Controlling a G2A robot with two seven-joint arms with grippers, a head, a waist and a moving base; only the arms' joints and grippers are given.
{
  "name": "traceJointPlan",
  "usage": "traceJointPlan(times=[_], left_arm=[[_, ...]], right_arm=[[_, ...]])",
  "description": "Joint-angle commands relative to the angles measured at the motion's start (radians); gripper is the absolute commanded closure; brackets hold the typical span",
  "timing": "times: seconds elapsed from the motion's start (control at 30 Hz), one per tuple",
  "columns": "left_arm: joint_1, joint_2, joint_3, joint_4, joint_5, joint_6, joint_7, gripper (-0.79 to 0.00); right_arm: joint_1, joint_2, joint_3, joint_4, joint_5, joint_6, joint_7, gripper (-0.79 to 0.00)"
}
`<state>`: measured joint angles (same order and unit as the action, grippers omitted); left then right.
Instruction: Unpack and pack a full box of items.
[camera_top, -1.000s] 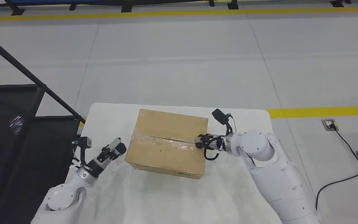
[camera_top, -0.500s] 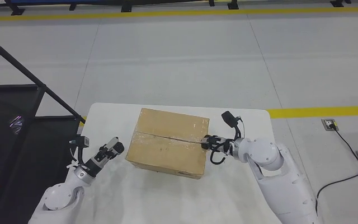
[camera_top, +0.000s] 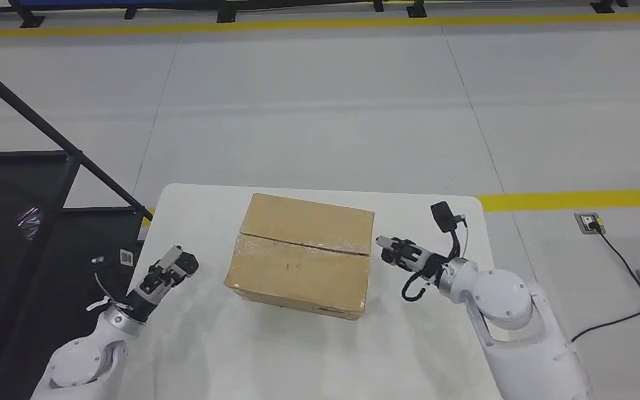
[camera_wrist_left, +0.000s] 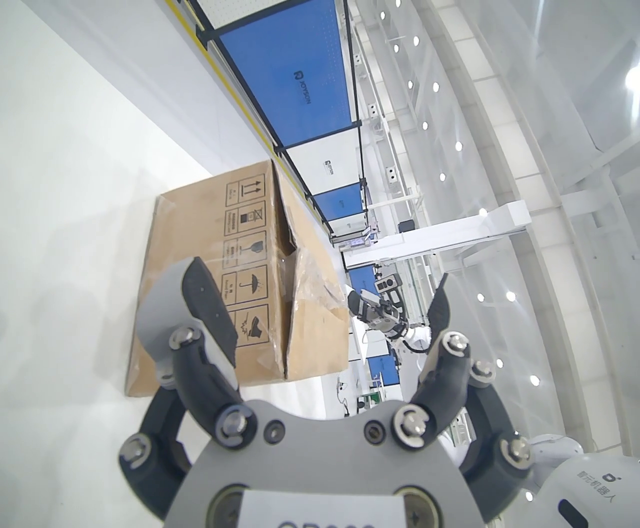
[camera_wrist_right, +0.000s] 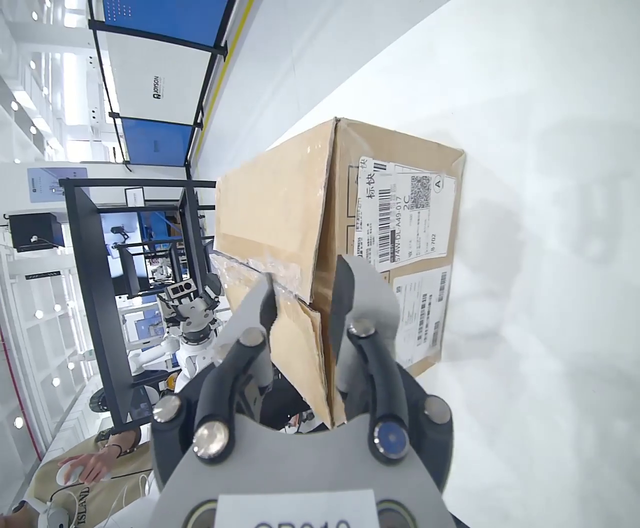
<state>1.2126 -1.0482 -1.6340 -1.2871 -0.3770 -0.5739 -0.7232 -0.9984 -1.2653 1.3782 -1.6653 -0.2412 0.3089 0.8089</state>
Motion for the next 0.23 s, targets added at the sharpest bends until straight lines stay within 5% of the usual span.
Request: traceJointPlan(times=[0.0, 0.2], left_arm=[[0.0, 0.0, 0.0, 0.0, 0.0, 0.0, 0.0, -0.785], [-0.001, 0.0, 0.001, 0.0, 0.001, 0.0, 0.001, -0.785]], right_arm=[[0.0, 0.0, 0.0, 0.0, 0.0, 0.0, 0.0, -0.374], [0.0, 0.0, 0.0, 0.0, 0.0, 0.0, 0.0, -0.667]])
